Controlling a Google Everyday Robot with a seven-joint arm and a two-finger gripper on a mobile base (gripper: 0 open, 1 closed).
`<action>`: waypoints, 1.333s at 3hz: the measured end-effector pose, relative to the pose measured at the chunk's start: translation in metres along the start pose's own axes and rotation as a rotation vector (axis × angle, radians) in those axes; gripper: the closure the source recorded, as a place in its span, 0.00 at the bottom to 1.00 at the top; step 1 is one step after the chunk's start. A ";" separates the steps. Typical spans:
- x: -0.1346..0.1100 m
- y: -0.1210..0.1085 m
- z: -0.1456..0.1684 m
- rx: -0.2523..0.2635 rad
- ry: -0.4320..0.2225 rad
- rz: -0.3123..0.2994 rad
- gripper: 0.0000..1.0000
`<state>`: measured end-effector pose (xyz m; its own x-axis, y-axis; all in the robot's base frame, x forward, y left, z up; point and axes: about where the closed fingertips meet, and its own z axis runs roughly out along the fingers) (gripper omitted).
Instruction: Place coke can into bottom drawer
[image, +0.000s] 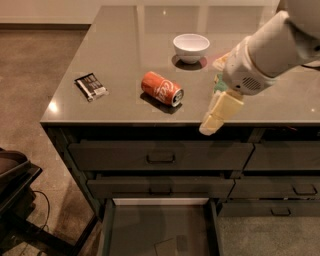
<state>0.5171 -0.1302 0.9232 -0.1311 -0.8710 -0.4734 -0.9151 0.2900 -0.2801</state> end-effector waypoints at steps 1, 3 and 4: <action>-0.005 -0.007 0.001 0.027 -0.015 -0.002 0.00; -0.013 -0.021 0.022 0.076 -0.111 0.055 0.00; -0.031 -0.038 0.049 0.057 -0.166 0.045 0.00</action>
Offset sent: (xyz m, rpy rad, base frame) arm -0.0001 -0.0129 -0.0015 0.1127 -0.0962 -0.1408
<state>0.5744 -0.0950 0.9080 -0.1024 -0.7807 -0.6165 -0.8859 0.3535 -0.3004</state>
